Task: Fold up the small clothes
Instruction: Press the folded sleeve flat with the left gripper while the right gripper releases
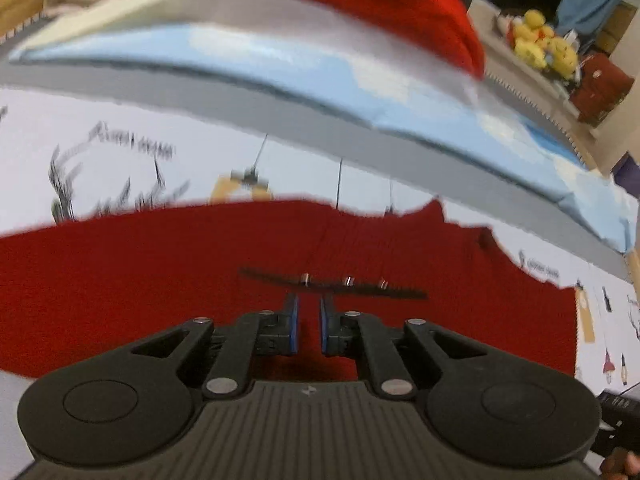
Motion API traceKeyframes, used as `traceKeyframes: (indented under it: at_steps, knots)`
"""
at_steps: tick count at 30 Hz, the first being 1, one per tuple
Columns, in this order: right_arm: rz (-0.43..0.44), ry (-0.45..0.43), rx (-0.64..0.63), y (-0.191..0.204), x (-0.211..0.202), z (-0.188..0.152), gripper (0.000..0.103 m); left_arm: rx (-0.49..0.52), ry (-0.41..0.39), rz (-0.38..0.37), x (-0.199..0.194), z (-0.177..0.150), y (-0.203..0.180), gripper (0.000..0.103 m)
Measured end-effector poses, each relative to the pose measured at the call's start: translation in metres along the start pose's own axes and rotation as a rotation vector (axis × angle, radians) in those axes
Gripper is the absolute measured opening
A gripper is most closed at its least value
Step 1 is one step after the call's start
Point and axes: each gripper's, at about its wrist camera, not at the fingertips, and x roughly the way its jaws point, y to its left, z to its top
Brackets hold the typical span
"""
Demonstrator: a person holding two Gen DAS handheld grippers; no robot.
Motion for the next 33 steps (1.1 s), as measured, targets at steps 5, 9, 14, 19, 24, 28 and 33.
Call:
traceKeyframes:
  at_steps: [5,9,14,19,24,28,33]
  knots:
    - [0.040,-0.024,0.097,-0.009,0.004,0.000,0.013,-0.052,0.025,-0.016,0.007,-0.004,0.008,0.009]
    - [0.044,-0.066,0.183,-0.017,0.000,-0.001,0.012,-0.021,0.017,-0.049,0.007,-0.005,0.005,0.009]
    - [-0.019,-0.010,0.140,-0.010,0.005,-0.004,0.023,-0.061,0.084,-0.044,0.024,-0.011,0.014,0.009]
    - [0.004,-0.128,-0.079,0.031,-0.025,-0.016,0.025,-0.059,0.099,-0.062,0.028,-0.013,0.014,0.009]
    - [-0.009,-0.106,-0.186,0.038,-0.001,-0.012,0.029,-0.043,0.135,-0.035,0.039,-0.019,0.014,0.012]
    - [-0.018,-0.057,-0.070,0.019,0.005,-0.005,0.022,-0.026,0.083,-0.082,0.026,-0.013,0.011,0.017]
    - [-0.051,-0.092,-0.136,0.021,0.005,-0.002,0.031,-0.051,0.160,-0.051,0.042,-0.022,0.018,0.020]
